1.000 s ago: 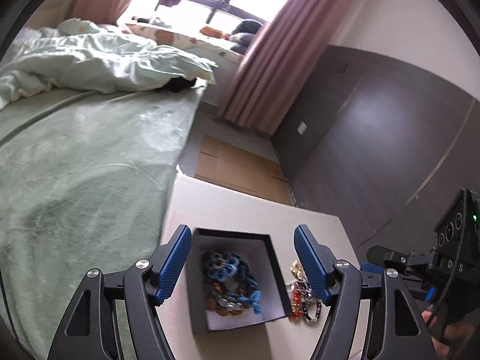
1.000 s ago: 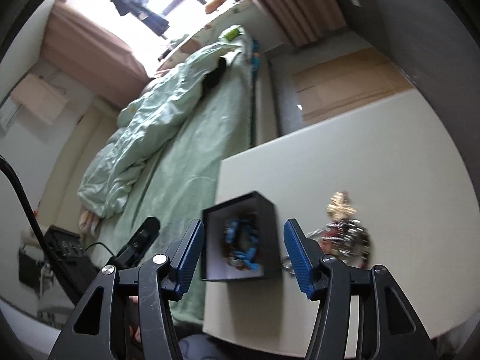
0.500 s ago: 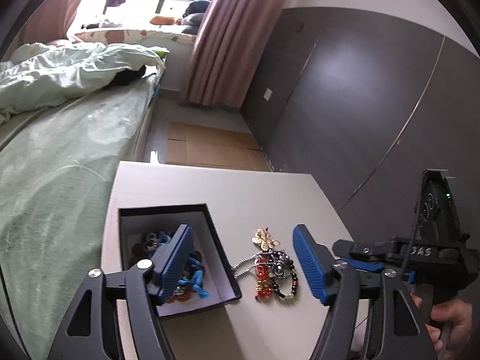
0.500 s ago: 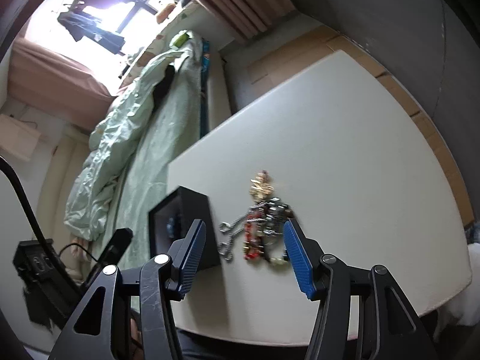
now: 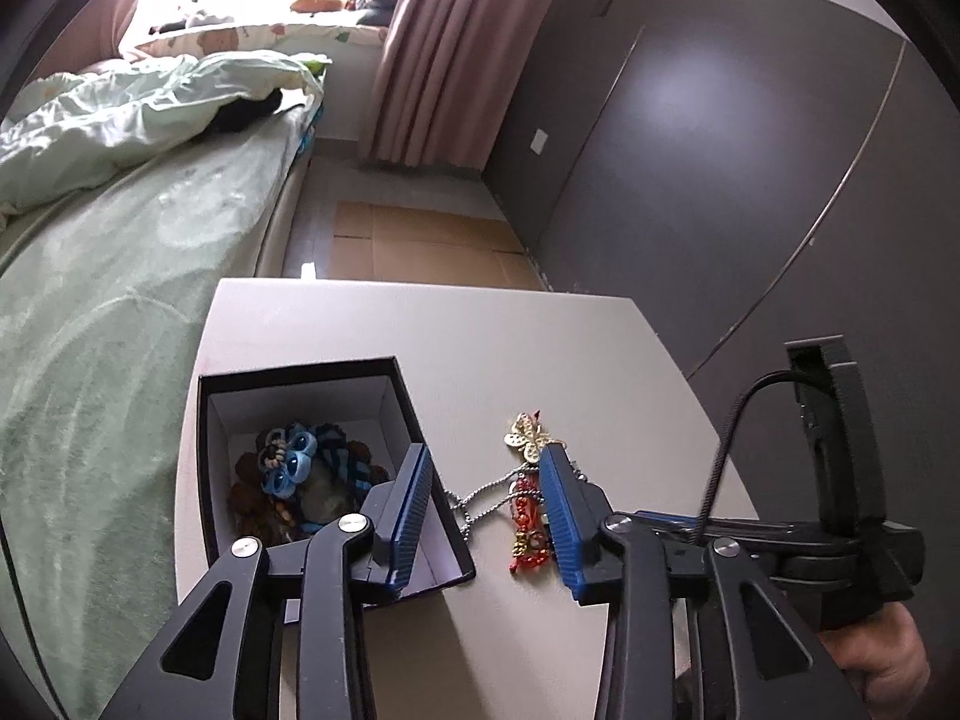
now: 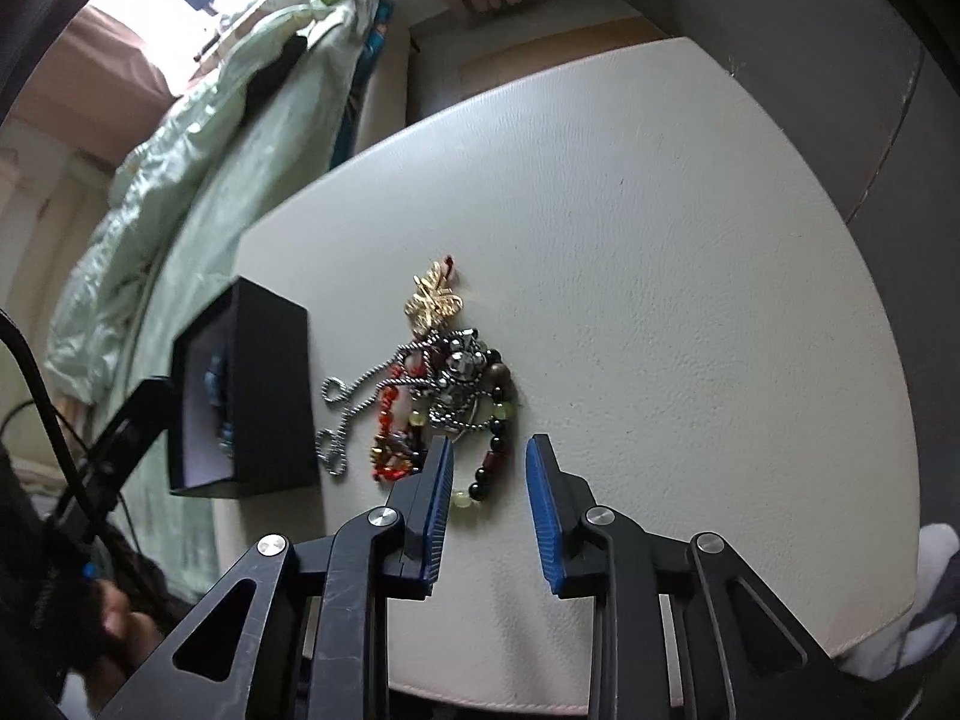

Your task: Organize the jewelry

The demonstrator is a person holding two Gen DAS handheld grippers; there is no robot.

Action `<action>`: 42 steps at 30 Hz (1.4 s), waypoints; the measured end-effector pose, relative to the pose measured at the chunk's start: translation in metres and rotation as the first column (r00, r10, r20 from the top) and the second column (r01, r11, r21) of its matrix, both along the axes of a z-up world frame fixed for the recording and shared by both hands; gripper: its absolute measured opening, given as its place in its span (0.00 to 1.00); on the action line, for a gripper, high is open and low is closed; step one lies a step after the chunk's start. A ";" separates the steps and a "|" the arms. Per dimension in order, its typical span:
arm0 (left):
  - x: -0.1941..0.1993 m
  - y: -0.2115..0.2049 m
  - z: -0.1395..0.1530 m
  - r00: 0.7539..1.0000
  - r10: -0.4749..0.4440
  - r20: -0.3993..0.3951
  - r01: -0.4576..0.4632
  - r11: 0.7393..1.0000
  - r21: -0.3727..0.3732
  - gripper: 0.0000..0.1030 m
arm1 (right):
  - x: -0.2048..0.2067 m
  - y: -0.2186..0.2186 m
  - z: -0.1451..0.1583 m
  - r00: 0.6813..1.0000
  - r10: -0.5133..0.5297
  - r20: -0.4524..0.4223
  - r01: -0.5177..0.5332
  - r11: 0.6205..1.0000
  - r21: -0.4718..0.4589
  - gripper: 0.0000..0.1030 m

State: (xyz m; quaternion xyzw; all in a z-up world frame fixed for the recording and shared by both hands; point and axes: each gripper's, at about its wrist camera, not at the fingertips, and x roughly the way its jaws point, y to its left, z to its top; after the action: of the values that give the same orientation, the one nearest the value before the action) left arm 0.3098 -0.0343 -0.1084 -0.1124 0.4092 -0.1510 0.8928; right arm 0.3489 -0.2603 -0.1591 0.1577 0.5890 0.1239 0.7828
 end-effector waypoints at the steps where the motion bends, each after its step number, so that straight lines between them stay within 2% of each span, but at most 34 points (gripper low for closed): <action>1: 0.001 0.001 -0.001 1.000 0.007 -0.007 -0.007 1.000 0.003 0.37 | 0.001 0.001 -0.002 1.000 0.004 -0.005 -0.004 1.000 -0.010 0.25; 6: 0.006 0.009 -0.006 0.999 0.038 -0.031 -0.038 0.999 -0.001 0.37 | 0.005 0.014 -0.011 0.999 0.041 -0.024 -0.043 0.995 -0.088 0.24; 10: 0.010 0.016 -0.009 0.997 0.063 -0.045 -0.063 0.998 -0.014 0.37 | 0.002 0.026 -0.011 0.997 0.073 0.002 -0.071 0.976 -0.206 0.13; 13: 0.013 0.016 -0.009 0.997 0.063 -0.049 -0.064 0.998 -0.023 0.37 | -0.003 0.035 -0.010 0.993 0.115 0.025 -0.103 0.951 -0.292 0.10; 15: 0.015 0.013 -0.008 0.997 0.050 -0.053 -0.051 0.998 -0.021 0.37 | -0.006 0.035 -0.009 0.992 0.126 0.031 -0.111 0.945 -0.306 0.09; 19: 0.021 -0.002 -0.001 0.999 -0.009 -0.051 0.009 1.000 -0.004 0.37 | -0.009 0.011 -0.007 0.997 0.077 0.030 -0.066 0.958 -0.281 0.08; 23: 0.026 -0.023 0.006 0.996 -0.073 -0.055 0.074 0.997 0.019 0.37 | -0.013 -0.032 0.002 0.998 -0.029 0.056 0.040 0.977 -0.207 0.08; 29: 0.034 -0.061 0.001 0.975 -0.189 -0.118 0.198 0.978 0.071 0.37 | -0.023 -0.074 0.012 0.989 -0.128 0.079 0.135 0.986 -0.097 0.09; 35: 0.042 -0.089 -0.008 0.947 -0.279 -0.157 0.298 0.948 0.109 0.37 | -0.038 -0.089 0.024 0.975 -0.181 0.131 0.181 0.983 0.014 0.08; 42: 0.038 -0.102 -0.026 0.927 -0.331 -0.177 0.353 0.929 0.114 0.37 | -0.052 -0.096 0.042 0.948 -0.245 0.203 0.213 0.963 0.166 0.09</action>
State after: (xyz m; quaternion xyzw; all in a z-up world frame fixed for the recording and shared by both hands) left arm 0.3481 -0.1368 -0.1341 0.0140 0.5002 -0.2657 0.8240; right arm 0.2974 -0.3561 -0.1175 0.2655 0.4656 0.0903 0.8394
